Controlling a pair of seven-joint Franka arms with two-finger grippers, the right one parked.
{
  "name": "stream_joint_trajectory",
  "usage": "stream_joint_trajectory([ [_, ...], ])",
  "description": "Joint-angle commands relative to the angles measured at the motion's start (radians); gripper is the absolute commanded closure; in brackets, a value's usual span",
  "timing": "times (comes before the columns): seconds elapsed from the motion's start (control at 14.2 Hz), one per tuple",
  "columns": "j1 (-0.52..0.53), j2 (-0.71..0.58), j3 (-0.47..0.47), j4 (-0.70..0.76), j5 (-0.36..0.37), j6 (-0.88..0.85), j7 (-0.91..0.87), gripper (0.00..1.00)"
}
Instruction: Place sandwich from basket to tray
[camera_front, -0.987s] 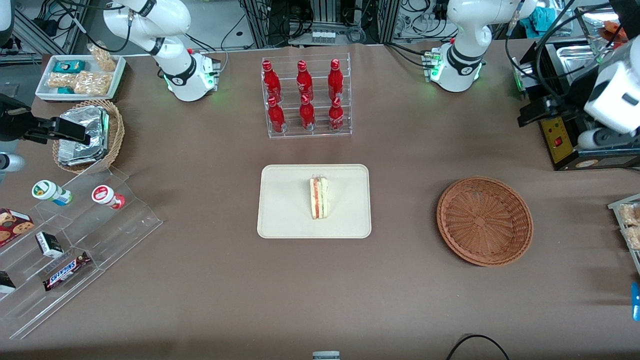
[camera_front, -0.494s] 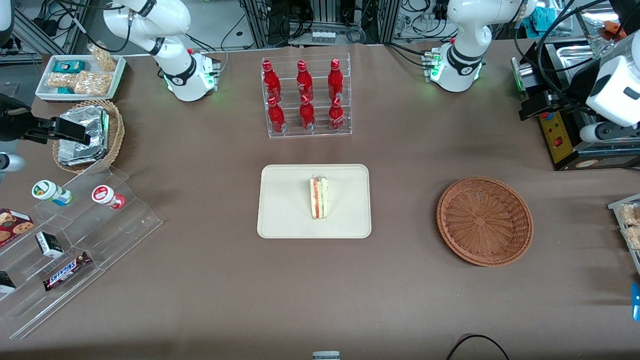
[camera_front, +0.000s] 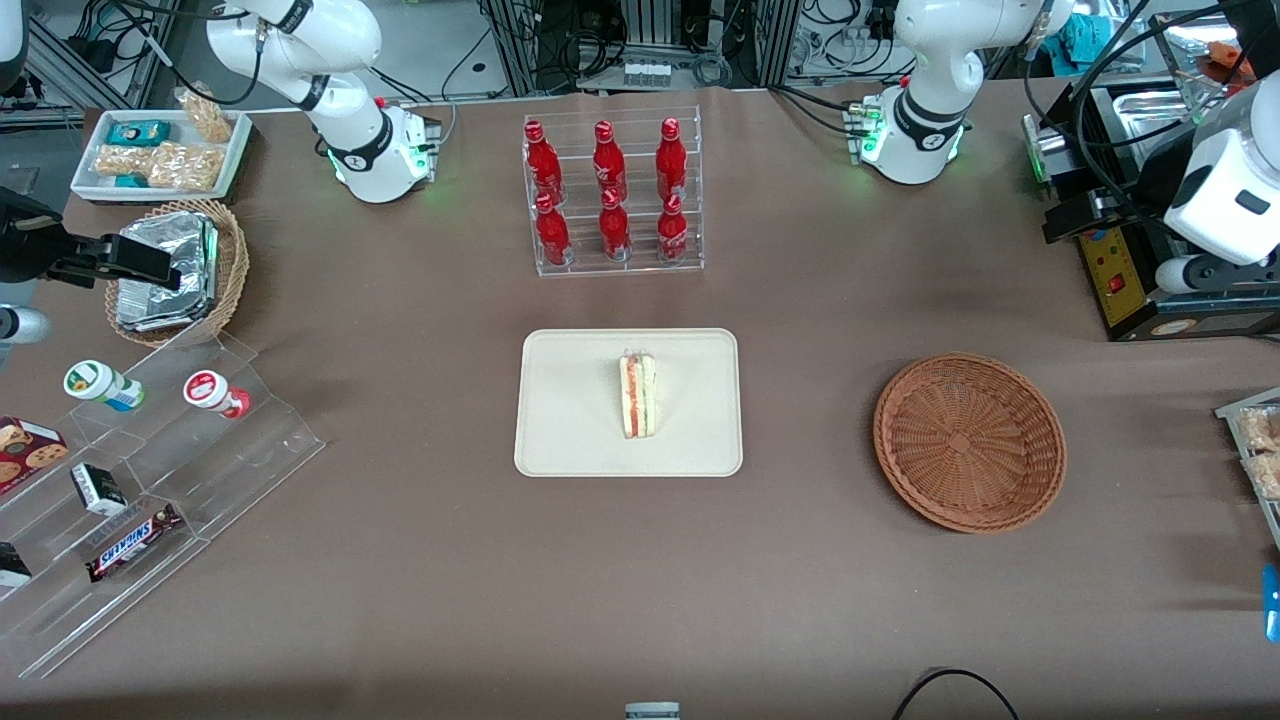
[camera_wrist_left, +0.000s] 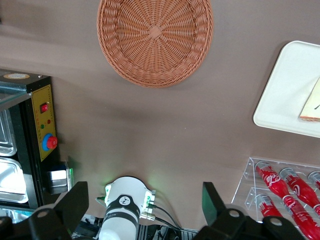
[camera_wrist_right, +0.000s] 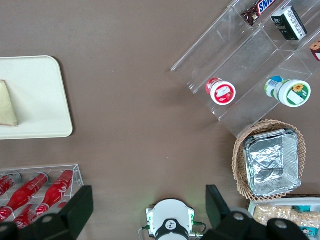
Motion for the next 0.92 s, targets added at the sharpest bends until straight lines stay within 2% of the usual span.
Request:
stream_joint_trajectory([
  [0.0,0.037,-0.017,-0.029,-0.016,0.014,0.01,0.094,0.0],
  [0.85,0.029,0.006,-0.027,0.007,0.019,0.02,0.085,0.0],
])
